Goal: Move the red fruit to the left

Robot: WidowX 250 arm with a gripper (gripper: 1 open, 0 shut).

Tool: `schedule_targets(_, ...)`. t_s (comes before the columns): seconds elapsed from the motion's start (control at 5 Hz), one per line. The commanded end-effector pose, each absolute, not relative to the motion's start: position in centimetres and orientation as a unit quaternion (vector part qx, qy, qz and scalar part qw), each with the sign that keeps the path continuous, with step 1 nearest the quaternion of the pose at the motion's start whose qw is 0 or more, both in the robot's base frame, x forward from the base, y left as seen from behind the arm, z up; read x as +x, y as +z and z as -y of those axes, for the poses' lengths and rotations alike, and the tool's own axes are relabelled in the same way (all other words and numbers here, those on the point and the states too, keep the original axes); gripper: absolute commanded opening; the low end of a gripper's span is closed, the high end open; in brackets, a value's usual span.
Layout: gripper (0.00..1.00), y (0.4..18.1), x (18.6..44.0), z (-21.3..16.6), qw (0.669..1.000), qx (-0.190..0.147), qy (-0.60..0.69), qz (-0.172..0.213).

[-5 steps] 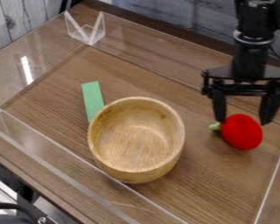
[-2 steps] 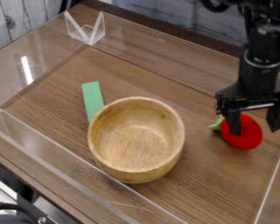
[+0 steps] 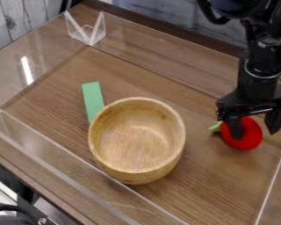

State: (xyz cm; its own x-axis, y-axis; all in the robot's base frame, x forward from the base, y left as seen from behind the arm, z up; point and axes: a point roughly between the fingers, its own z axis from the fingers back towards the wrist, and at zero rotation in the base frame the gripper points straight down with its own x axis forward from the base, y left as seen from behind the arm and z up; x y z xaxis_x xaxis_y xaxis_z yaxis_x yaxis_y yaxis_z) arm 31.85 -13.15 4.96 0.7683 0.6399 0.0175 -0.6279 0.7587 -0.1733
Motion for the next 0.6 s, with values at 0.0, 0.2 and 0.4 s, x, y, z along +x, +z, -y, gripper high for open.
schedule_targets(0.0,1.00,6.9,33.2,14.8,0.945,-0.090,0.308,0.064)
schedule_targets(0.2,1.00,8.1,33.7,14.8,0.949,-0.093,0.294,0.065)
schedule_targets(0.4,1.00,8.4,33.2,13.7,0.933,-0.084,0.343,0.069)
